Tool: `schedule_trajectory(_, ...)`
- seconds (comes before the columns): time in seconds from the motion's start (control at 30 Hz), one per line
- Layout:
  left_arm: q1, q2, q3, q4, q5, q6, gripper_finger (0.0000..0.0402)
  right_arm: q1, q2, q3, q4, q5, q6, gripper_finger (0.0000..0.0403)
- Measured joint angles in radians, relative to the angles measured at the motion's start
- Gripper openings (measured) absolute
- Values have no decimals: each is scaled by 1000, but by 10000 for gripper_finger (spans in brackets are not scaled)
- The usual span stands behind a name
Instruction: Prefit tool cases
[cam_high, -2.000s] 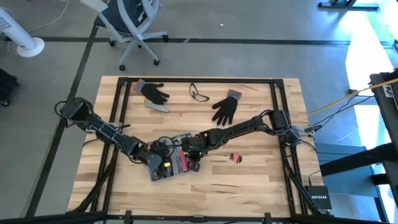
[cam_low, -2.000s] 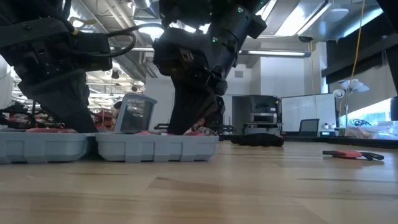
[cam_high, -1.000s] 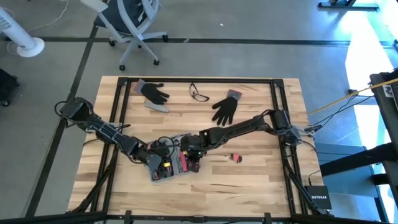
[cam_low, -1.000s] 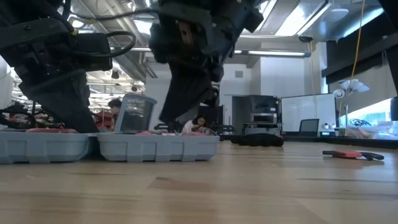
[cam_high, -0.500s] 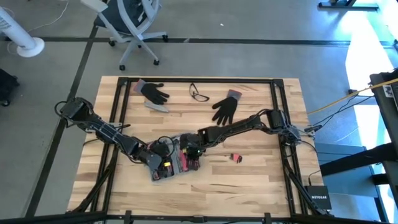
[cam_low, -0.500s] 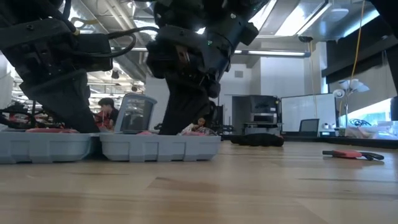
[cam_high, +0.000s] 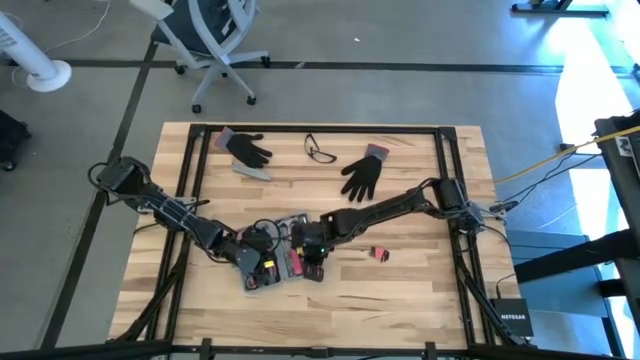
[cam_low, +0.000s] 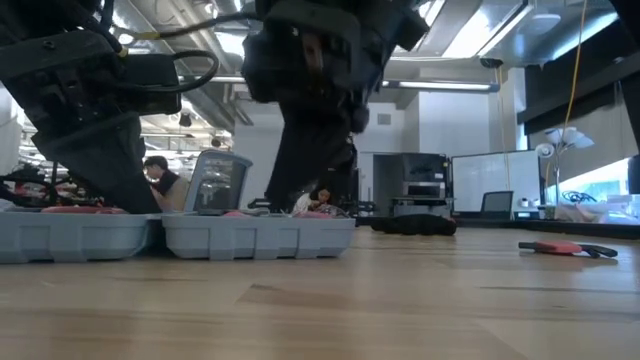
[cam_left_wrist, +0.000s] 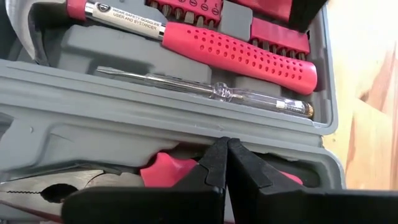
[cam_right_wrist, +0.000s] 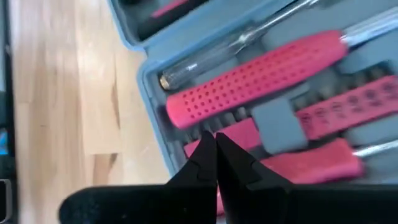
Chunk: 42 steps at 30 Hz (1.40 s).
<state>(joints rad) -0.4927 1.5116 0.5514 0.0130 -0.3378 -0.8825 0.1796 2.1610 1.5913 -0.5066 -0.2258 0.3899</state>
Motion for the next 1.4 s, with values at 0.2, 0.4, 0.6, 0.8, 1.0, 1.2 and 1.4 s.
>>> schedule_trajectory(0.2, -1, 0, 0, -2, -1, -6, 0, 10, 47, 4, 7, 5, 2, 0)
schedule_trajectory(0.4, 4, -35, -3, -22, 0, 6, 0, -50, -14, -4, -36, 19, -25, 0)
schedule_trajectory(0.6, 4, -37, -3, -25, -6, 17, 0, -118, -154, 0, -147, 21, -65, 0)
schedule_trajectory(0.8, 41, -39, -2, -39, -12, 37, 0, -126, -260, 1, -451, 40, -82, 1)
schedule_trajectory(1.0, 107, -66, -2, -78, -16, 142, 0, -90, -262, -17, -656, 94, 28, 27)
schedule_trajectory(1.2, 157, -89, -3, -120, 14, 199, 0, -30, -265, -167, -704, -8, 132, 121)
schedule_trajectory(1.4, 174, -99, -2, -132, 21, 229, 0, 55, -371, -334, -761, 13, 343, 168)
